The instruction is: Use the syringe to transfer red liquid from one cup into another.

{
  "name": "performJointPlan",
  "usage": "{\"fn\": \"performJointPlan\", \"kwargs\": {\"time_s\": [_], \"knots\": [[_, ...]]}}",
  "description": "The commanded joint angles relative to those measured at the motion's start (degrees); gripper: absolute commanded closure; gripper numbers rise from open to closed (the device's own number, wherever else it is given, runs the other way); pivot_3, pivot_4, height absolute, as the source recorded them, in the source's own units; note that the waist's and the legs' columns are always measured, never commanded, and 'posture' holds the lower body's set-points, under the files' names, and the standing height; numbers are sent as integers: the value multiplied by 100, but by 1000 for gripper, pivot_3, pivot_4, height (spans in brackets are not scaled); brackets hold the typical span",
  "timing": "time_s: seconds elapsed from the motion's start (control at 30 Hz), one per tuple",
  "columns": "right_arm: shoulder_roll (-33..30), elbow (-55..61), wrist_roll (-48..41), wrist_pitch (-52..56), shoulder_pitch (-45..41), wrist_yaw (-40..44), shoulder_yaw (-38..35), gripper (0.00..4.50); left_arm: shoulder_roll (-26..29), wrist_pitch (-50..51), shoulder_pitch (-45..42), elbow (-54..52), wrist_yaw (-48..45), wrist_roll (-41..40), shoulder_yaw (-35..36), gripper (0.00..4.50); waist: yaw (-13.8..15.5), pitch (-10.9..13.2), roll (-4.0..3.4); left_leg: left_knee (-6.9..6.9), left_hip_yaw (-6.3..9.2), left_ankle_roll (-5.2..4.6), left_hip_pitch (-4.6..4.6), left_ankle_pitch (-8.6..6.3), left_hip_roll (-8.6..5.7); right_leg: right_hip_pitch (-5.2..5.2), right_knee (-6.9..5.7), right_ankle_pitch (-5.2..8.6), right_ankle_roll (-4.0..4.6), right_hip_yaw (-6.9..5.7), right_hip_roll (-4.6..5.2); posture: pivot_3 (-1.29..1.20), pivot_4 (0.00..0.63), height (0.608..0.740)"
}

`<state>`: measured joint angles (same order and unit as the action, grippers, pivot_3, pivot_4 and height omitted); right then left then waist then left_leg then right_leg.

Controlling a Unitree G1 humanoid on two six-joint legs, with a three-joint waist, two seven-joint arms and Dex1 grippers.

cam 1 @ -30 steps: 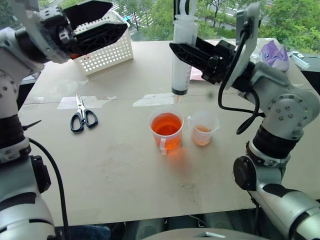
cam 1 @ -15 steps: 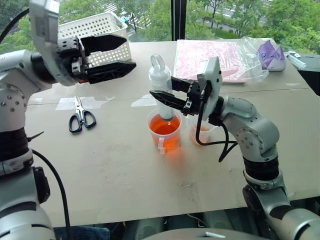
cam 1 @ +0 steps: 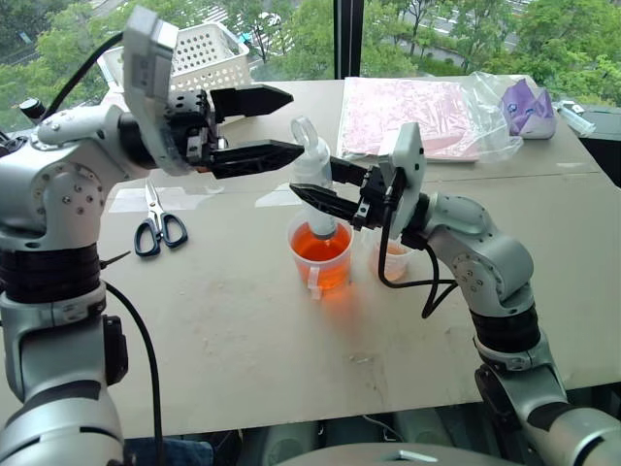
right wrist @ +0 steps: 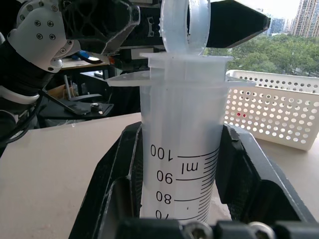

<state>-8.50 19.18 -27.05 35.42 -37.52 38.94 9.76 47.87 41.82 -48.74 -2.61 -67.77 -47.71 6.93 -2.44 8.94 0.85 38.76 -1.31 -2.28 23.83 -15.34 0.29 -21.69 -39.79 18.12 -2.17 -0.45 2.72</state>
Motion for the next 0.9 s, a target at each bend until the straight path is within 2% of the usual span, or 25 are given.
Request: {"fn": "performJointPlan", "kwargs": {"time_s": [0.03, 0.1, 0.2, 0.27, 0.37, 0.4, 0.9], "knots": [[26, 117, -89, -156, -46, 3, -3, 2953, -28, -115, -223, 28, -86, 84, 45, 245, -1, 0, 1, 0, 0, 0, 0, 0, 1, 0, 0, 0, 0, 0, -1, 0, 150, 740], [35, 116, -88, -169, -46, -29, -10, 2956, -71, -199, -277, 129, -126, 193, -1, 712, 1, 0, 1, 0, 0, 0, 0, 0, 1, -1, 0, 0, 0, 1, 0, 0, 150, 740], [44, 105, -89, -187, -52, -67, -19, 2956, -112, -211, -326, 211, -175, 238, 10, 2296, 10, 0, 1, 1, 0, 0, 0, 0, 1, 0, 1, 0, 0, 0, 1, 0, 150, 740], [42, 95, -96, -200, -52, -85, -15, 2956, -139, -185, -338, 226, -215, 219, 23, 3185, 12, 0, 1, 2, 0, 0, 0, 0, 1, 0, 0, 0, 0, 0, 1, 0, 150, 740], [42, 75, -111, -223, -51, -107, -10, 2956, -145, -120, -338, 216, -304, 177, 17, 4262, 12, 1, 1, 2, 1, 0, 0, 0, 1, 0, 1, 0, 0, -1, 1, 0, 150, 740], [46, 70, -117, -227, -49, -114, -13, 2956, -145, -106, -337, 212, -320, 172, 17, 4464, 12, 1, 2, 2, 1, 0, 0, 0, 1, 0, 0, 0, 0, 0, 1, 0, 150, 740], [82, -25, -112, -273, -78, -150, -42, 2956, -299, -359, -574, 571, -18, 559, 32, 4464, 14, 1, 2, 3, 1, 0, 0, 0, 1, 0, 0, 0, 0, 0, 1, 0, 150, 740]]}}
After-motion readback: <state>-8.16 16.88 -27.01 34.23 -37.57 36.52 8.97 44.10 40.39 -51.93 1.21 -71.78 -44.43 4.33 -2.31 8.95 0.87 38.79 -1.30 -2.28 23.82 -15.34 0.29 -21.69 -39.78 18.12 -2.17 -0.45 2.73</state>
